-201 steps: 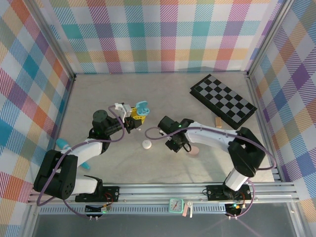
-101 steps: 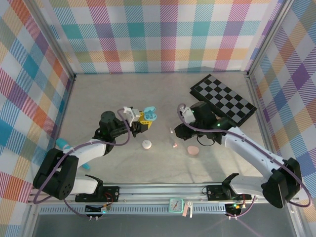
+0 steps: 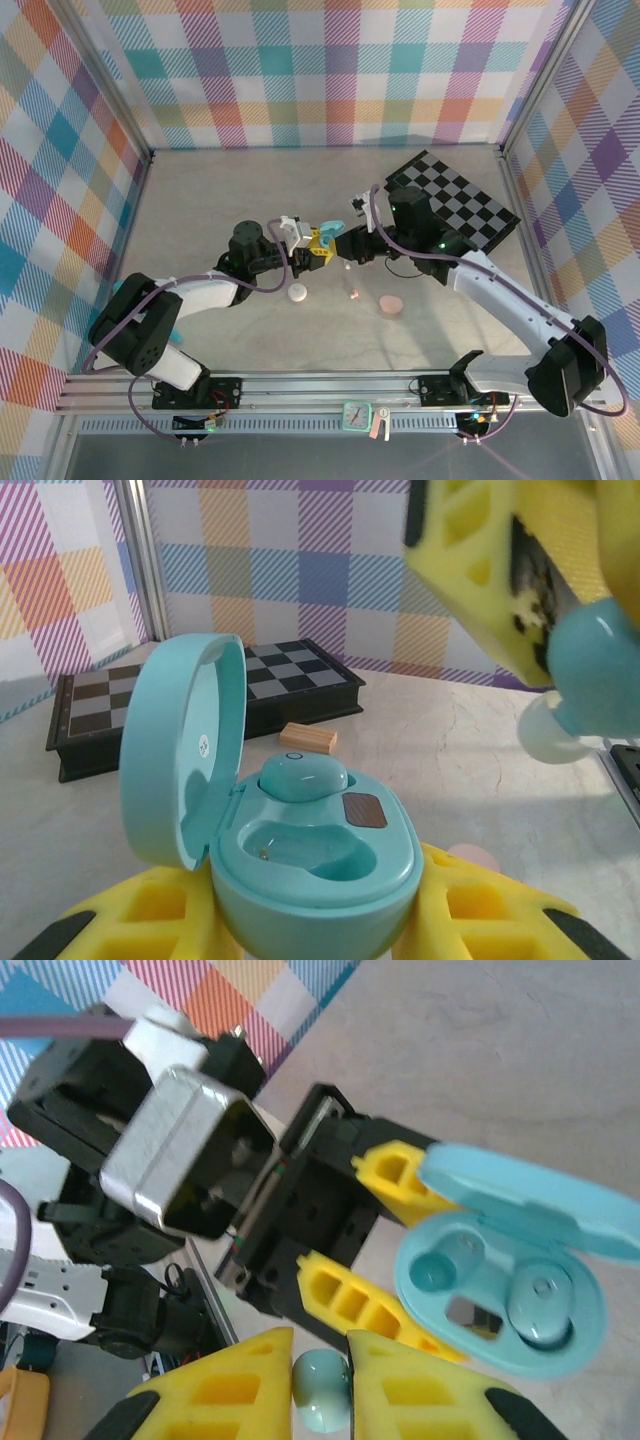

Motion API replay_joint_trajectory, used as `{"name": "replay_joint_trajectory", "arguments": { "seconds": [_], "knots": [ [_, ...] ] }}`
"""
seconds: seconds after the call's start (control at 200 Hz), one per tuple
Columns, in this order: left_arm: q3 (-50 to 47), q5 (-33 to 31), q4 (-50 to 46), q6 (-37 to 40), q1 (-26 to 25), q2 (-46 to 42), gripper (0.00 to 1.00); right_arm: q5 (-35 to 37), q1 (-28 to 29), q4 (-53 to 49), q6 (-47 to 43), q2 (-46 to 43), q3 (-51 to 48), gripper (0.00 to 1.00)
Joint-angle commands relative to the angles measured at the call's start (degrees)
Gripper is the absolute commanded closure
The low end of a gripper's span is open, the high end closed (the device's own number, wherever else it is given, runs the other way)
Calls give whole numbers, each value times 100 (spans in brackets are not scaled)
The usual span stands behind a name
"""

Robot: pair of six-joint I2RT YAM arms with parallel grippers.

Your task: Insert the wireless bluetooth earbuds into the charging case

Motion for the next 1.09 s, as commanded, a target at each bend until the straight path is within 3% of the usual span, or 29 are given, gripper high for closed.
{"name": "replay_joint_trajectory", "arguments": {
  "seconds": [0.0, 1.09],
  "knots": [
    [187, 89, 463, -5, -129, 108, 67, -183, -29, 356, 58, 202, 286, 81],
    [277, 81, 887, -343, -211, 157, 67, 271, -118, 420, 133, 456, 48, 80]
  ]
}}
